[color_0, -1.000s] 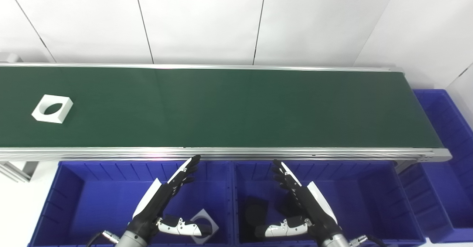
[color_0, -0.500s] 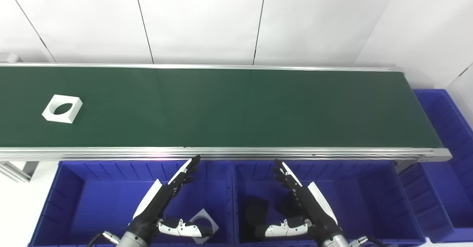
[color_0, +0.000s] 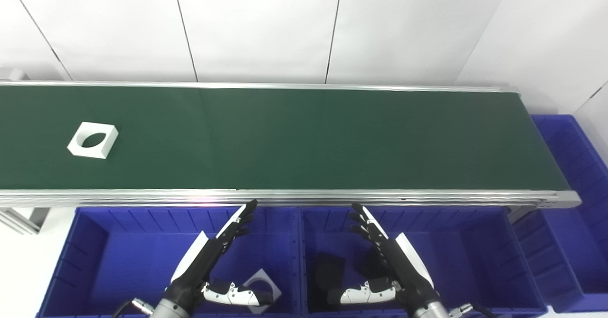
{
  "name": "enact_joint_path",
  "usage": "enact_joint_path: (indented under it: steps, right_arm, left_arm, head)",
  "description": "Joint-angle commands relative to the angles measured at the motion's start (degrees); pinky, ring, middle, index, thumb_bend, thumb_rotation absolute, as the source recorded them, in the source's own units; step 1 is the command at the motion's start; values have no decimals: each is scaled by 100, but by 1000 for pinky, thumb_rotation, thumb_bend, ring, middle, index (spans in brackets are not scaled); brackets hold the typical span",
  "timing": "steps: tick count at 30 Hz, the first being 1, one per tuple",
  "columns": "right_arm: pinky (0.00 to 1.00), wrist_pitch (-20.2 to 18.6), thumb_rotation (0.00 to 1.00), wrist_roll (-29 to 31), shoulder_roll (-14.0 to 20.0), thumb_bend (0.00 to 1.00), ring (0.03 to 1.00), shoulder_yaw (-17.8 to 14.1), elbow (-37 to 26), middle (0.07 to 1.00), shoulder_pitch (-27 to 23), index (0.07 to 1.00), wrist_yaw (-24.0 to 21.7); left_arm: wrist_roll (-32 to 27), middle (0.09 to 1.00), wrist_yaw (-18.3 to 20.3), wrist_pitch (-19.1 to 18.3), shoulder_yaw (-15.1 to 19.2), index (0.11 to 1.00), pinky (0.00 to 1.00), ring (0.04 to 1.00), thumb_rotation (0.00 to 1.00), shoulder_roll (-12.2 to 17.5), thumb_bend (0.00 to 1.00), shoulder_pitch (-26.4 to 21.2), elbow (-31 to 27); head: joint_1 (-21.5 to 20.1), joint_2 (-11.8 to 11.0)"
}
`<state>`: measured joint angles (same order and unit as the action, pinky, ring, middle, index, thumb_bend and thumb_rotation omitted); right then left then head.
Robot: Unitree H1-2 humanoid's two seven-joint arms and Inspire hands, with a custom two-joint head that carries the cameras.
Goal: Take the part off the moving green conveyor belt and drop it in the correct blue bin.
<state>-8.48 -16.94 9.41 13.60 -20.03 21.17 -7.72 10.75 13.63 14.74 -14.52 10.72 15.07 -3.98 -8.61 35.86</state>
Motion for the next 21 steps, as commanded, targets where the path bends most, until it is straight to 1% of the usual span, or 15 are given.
enact_joint_path:
  steps: [1, 7, 11, 14, 18, 21]
  right_arm:
    - [938, 351, 78, 35, -23, 819, 929, -10, -154, 946, 5, 990, 80]
    - [965, 334, 76, 73, -31, 816, 936, -13, -162, 949, 7, 993, 67]
    - [963, 365, 67, 46, -20, 816, 934, -4, -157, 947, 3, 991, 75]
    - [949, 363, 80, 7, -16, 816, 929, 2, -160, 945, 2, 989, 84]
    - [944, 336, 78, 18, -26, 818, 923, -6, -169, 943, 7, 988, 76]
    - [956, 308, 68, 48, -27, 814, 924, -7, -192, 948, 10, 991, 53]
  left_arm:
    - [-1, 988, -80, 178, 12, 974, 893, 953, 317, -9, 874, -26, -103]
    - [-21, 989, -78, 207, 15, 975, 896, 956, 320, -8, 875, -27, -86]
    - [-31, 986, -77, 236, 16, 973, 902, 956, 313, -6, 872, -26, -79]
    - [-15, 984, -90, 257, 20, 972, 897, 953, 312, -10, 870, -24, -81]
    - [-34, 986, -68, 216, 22, 974, 899, 954, 316, -6, 872, -21, -96]
    - [-70, 989, -58, 248, 26, 974, 907, 959, 309, -2, 870, -28, -82]
  head:
    - [2, -1]
    - [0, 6]
    - [-2, 3]
    - [-2, 14]
    - [-2, 14]
    - [6, 41]
